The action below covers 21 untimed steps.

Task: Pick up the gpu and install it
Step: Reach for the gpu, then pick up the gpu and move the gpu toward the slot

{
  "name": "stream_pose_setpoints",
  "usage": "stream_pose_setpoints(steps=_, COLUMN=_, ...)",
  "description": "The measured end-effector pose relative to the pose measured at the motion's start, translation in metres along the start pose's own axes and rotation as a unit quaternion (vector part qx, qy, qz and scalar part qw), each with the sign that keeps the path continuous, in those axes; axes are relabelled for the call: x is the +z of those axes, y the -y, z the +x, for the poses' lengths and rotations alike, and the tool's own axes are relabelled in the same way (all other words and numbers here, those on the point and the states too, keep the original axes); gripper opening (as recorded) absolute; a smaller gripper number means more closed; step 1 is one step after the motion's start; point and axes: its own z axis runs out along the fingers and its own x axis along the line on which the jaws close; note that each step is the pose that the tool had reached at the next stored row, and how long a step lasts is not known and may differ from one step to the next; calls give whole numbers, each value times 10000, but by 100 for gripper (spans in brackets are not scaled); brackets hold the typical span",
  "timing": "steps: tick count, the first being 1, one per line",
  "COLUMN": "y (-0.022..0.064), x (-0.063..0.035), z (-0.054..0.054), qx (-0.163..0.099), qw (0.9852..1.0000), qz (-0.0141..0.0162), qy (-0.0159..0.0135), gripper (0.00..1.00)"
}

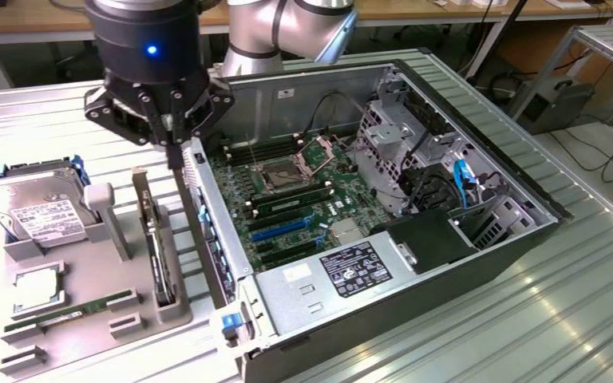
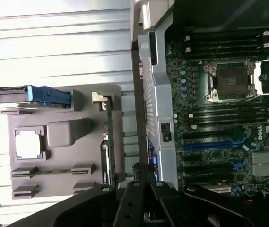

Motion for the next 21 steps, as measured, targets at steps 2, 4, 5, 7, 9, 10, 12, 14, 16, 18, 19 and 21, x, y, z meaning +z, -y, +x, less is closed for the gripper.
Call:
stream_pose_setpoints(steps=2, y=18, x=24, z=89, qx=1, qw=10000, qz=0, qy=0, gripper=11)
stream_pose_setpoints(steps=4, y=38, x=53, z=179, qx=1, qw=10000, qz=0, qy=0, gripper=11)
stream_pose_setpoints(steps=5, y=47, x=66, z=222, qx=0, qw=10000, qz=1, qy=-1, gripper=11)
stream_pose_setpoints(steps=7, y=69, x=101, z=323, qx=1, qw=10000, qz=1, qy=0, gripper=11)
stream_pose_setpoints(steps=9, y=96, x=123, z=371, qx=1, qw=10000, qz=-1, qy=1, gripper=11)
stream_pose_setpoints(steps=10, y=96, x=123, z=370, qx=0, qw=10000, qz=-1, qy=1, gripper=11)
stream_pose_setpoints(steps=12, y=96, x=122, z=370, qx=1, qw=10000, qz=0, qy=0, gripper=11)
stream_pose_setpoints(steps=14, y=96, x=121, z=370, qx=1, qw=10000, qz=0, qy=0, gripper=11)
stream_pose_setpoints(steps=16, y=96, x=121, z=371, qx=1, qw=10000, qz=0, qy=0, gripper=11)
stream_pose_setpoints(steps=18, y=95, x=122, z=370, qx=1, qw=10000, qz=0, qy=0, gripper=11)
stream_pose_setpoints(steps=19, y=96, x=121, z=370, qx=1, qw=10000, qz=0, qy=0, gripper=11)
stream_pose_setpoints(steps=21, y=96, x=122, z=371, qx=1, qw=10000, qz=0, qy=0, gripper=11)
